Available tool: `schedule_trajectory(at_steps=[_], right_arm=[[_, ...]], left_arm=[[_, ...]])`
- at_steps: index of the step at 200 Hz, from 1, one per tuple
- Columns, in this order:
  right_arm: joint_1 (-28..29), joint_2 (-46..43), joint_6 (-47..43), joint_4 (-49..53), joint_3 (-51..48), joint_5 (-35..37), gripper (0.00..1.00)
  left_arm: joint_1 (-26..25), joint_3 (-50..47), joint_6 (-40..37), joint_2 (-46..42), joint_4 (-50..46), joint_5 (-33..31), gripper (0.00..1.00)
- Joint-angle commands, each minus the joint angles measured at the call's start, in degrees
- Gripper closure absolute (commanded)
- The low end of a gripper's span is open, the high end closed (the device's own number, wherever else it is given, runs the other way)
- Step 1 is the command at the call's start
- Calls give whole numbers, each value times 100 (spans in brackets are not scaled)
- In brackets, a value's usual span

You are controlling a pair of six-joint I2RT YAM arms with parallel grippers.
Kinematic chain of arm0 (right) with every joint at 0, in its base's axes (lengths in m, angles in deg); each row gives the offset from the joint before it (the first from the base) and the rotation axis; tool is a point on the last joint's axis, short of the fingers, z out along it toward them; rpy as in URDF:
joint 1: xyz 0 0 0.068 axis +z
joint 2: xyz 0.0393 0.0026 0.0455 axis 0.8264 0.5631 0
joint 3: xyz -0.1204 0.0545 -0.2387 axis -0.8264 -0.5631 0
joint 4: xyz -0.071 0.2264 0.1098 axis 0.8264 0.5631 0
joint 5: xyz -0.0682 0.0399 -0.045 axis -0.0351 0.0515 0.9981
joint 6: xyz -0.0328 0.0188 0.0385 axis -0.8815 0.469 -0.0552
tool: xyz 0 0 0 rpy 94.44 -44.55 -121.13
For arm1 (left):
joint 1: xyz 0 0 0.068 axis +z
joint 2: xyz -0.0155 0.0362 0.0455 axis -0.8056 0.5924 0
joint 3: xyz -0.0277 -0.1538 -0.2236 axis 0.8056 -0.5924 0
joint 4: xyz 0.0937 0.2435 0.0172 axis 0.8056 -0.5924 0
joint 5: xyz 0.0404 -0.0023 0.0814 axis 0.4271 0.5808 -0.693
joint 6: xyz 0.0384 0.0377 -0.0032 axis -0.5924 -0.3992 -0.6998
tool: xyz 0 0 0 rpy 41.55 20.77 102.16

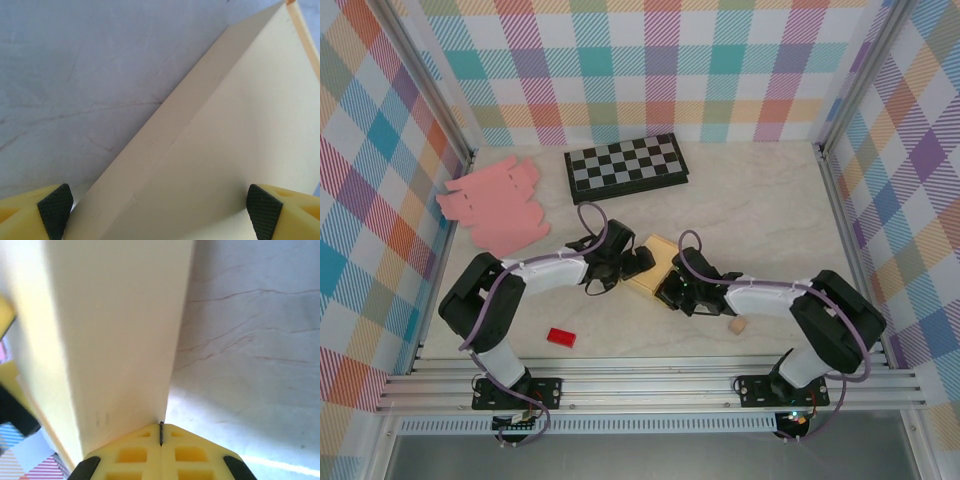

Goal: Fold the paper box

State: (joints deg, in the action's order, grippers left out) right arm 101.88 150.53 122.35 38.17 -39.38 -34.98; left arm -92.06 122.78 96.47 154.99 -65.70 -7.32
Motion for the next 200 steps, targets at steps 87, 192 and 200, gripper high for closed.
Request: schedule_trajectory(at_steps=[87, 192, 200], right_arm=[[-594, -1709, -2873, 3409, 910, 970, 67], [-1920, 1351, -6783, 4069, 4102, -486, 32], [-1949, 1520, -6883, 4025, 4184, -561, 31]], left_arm=[[570, 179, -681, -659, -1070, -167, 8], [-304, -1260, 1285, -1359, 951, -268, 4], [-330, -1247, 1323, -1226, 1080, -283, 4]])
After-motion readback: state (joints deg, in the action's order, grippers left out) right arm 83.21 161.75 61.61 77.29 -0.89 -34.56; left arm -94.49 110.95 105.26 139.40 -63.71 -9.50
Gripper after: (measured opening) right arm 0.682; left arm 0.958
